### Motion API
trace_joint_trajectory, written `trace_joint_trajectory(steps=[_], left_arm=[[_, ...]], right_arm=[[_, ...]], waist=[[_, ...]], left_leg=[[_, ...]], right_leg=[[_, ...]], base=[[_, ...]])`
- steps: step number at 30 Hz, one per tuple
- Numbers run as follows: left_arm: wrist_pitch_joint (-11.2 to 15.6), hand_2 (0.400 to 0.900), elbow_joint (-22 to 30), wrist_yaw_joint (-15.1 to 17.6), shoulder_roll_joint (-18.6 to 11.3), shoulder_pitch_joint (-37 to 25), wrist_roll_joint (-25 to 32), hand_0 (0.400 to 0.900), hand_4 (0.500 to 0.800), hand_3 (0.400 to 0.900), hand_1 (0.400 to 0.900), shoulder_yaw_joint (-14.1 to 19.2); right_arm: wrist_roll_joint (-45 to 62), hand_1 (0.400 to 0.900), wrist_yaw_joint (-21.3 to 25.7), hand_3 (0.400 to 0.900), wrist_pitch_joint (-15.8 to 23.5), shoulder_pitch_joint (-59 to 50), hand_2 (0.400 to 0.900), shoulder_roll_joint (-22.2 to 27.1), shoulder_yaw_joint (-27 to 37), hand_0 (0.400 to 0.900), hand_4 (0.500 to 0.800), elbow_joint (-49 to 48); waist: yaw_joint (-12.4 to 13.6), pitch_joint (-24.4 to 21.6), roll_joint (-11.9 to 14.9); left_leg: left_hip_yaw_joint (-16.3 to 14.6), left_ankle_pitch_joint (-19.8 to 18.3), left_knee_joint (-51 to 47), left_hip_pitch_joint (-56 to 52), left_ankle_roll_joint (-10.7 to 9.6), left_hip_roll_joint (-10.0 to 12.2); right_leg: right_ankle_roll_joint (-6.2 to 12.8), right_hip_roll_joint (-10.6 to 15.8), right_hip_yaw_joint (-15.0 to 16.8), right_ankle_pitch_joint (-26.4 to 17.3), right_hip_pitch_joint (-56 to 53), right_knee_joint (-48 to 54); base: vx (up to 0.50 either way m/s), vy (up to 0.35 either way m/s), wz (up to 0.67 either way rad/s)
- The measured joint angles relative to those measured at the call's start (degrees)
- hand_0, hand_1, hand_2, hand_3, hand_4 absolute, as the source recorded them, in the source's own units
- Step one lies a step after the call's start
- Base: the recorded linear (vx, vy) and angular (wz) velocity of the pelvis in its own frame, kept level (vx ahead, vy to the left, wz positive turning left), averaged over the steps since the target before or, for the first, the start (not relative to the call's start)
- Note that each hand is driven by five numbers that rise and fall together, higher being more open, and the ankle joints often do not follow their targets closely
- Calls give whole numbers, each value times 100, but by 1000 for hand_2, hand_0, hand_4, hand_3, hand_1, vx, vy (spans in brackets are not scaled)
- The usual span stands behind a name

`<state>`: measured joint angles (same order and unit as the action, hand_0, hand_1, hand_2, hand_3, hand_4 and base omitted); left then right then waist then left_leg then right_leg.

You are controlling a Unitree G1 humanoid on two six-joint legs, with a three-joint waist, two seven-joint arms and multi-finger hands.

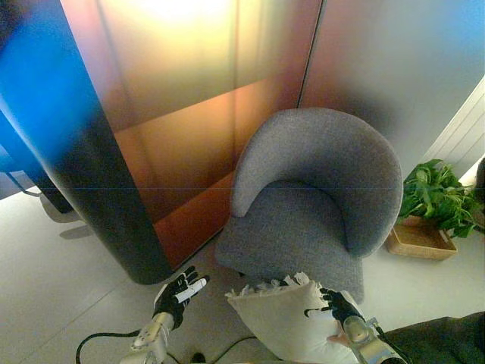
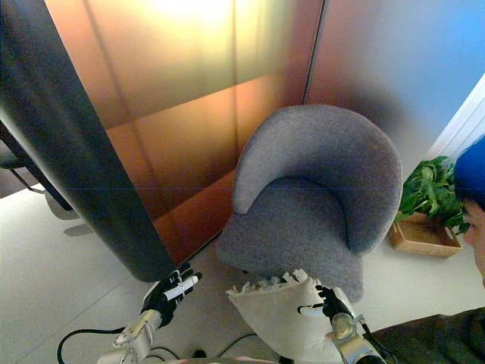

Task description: Pick up the pillow and put it on the sofa.

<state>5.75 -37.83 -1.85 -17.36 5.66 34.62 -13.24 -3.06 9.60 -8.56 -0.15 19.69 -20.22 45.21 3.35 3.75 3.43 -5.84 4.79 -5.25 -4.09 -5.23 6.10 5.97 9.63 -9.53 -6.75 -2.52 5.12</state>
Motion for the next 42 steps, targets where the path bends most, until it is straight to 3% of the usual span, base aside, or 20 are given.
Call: trace_joint_trajectory(steps=[29,35,42], left_arm=[[0,900,-1,3,59,98,-1,900,800,900,900,0],[1,900,-1,2,56,88,1,900,800,900,900,-1],[23,900,-2,7,27,-474,137,900,800,900,900,-130]], right_arm=[[-16,900,-7,900,-11,1,900,0,1,900,800,230],[-113,900,68,900,-4,-113,900,0,-36,900,800,777],[42,900,257,900,1,-1007,900,87,-162,900,800,1505]], waist=[[10,39,-29],[39,70,-57],[158,663,-208]], left_leg=[[41,0,0,50,0,2],[65,5,1,187,3,2],[138,111,48,547,21,-2]], right_leg=[[0,-2,-33,0,-11,1],[0,-3,-50,0,112,-3],[26,-17,-65,-68,442,-15]], base=[[7,-1,1],[-77,-14,5],[-140,-2,2]])
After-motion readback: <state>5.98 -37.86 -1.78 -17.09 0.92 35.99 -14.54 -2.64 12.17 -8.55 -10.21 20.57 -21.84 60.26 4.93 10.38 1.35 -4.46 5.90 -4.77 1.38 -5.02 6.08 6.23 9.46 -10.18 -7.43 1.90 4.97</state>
